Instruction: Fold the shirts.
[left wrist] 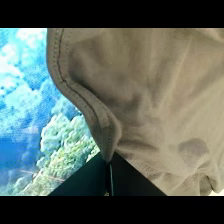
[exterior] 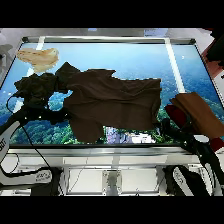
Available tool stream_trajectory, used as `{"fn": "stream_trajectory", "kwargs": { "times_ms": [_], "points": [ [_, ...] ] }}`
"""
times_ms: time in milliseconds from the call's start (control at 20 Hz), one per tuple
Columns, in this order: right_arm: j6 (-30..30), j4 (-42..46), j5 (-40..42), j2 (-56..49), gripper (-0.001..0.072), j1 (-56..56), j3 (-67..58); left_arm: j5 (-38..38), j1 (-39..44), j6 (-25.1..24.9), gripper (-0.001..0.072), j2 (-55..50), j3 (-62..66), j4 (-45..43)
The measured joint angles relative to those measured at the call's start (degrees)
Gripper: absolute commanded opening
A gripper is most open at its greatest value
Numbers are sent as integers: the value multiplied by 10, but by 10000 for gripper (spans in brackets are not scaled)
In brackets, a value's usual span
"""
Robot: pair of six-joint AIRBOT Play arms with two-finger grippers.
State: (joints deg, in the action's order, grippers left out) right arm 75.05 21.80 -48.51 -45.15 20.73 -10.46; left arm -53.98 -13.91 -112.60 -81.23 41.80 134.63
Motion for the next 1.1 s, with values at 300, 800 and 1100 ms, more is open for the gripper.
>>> {"fn": "stream_trajectory", "kwargs": {
  "times_ms": [300,800,1100],
  "points": [
    [1,40,16,0,273,0,0,-12,0,-1,13,0,0,-8],
    [-7,189,-7,0,516,0,0,-53,0,16,13,0,0,-14],
    [-23,150,90,0,502,0,0,-56,0,18,13,0,0,-12]
  ]
}}
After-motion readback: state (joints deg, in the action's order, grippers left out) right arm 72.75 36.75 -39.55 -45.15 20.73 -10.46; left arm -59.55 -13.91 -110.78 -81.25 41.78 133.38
